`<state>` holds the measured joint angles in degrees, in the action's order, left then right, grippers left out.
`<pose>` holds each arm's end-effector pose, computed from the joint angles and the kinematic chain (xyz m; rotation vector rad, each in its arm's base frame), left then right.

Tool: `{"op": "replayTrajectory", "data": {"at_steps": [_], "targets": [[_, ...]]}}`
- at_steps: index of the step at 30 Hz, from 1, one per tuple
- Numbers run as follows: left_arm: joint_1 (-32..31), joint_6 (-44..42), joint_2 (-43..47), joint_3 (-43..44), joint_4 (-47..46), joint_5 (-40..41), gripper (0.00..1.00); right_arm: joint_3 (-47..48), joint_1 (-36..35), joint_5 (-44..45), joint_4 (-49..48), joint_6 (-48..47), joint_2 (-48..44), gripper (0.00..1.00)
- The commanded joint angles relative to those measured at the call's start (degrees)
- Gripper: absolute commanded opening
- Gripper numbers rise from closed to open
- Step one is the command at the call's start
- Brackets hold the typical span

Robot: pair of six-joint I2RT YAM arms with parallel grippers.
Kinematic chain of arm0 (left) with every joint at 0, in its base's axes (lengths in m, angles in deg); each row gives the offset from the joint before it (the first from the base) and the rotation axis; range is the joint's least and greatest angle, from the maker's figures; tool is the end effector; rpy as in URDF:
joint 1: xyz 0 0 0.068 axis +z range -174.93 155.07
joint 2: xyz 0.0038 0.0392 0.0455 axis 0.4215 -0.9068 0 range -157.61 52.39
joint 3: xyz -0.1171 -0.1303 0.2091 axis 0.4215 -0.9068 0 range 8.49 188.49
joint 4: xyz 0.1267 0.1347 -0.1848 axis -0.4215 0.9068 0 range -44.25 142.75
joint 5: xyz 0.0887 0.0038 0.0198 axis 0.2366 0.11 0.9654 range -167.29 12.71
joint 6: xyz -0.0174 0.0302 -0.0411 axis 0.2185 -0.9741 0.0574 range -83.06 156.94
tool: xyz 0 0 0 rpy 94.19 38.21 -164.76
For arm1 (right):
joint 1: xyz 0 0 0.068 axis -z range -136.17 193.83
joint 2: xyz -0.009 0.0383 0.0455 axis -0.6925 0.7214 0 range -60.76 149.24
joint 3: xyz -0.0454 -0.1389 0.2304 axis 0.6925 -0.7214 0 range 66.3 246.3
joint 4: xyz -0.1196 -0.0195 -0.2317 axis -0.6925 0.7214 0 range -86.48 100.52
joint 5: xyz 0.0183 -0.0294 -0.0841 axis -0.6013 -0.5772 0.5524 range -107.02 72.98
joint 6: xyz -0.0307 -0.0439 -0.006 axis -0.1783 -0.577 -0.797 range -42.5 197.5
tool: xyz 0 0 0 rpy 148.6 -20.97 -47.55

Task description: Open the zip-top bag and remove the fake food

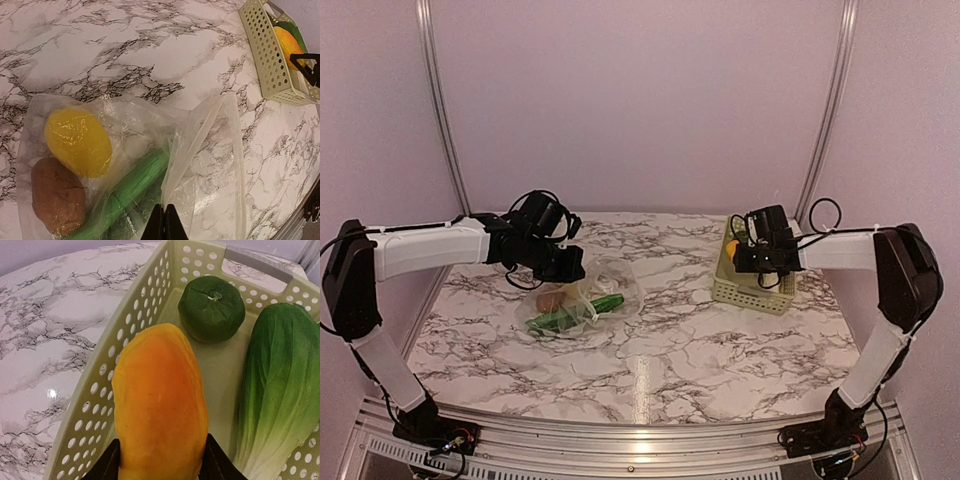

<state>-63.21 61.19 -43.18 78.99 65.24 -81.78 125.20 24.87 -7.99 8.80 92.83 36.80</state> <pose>0.2895 -0.2320 0.2500 0.3369 2.4099 -0.6104 0.3444 0.1124 0.1932 0.0044 2.3286 0.1159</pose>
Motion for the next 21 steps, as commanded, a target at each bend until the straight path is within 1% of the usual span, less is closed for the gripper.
{"op": "replayTrajectory", "data": {"at_steps": [1,3,7,12,14,15,18,21], "targets": [[1.0,-1.1,-1.6,1.9,0.6,-2.3,0.00,6.8,2.7,-5.1,0.8,-7.2,4.2,0.38],[1.2,-1.6,-2.0,2.4,1.1,-2.7,0.00,9.3,3.4,-6.1,2.7,-10.0,6.7,0.46],[1.4,-2.2,-2.3,2.8,1.1,-3.5,0.00,13.3,4.3,-5.0,5.9,-14.2,10.0,0.59],[2.0,-2.8,-2.4,3.1,1.3,-4.7,0.00,16.9,4.7,1.4,8.0,-17.8,11.4,0.73],[2.1,-3.2,-2.2,3.1,1.3,-5.2,0.00,18.2,4.8,2.2,9.1,-18.5,11.4,0.73],[2.2,-3.5,-2.1,3.0,1.3,-5.8,0.00,18.6,4.8,0.9,9.3,-18.5,10.9,0.73],[2.2,-4.3,-1.5,2.4,0.5,-7.6,0.00,18.4,4.0,-6.3,8.3,-18.8,7.5,0.71],[2.2,-5.1,-0.9,1.7,-0.6,-10.5,0.00,16.1,0.5,-14.7,4.5,-19.8,3.0,0.71]]}}
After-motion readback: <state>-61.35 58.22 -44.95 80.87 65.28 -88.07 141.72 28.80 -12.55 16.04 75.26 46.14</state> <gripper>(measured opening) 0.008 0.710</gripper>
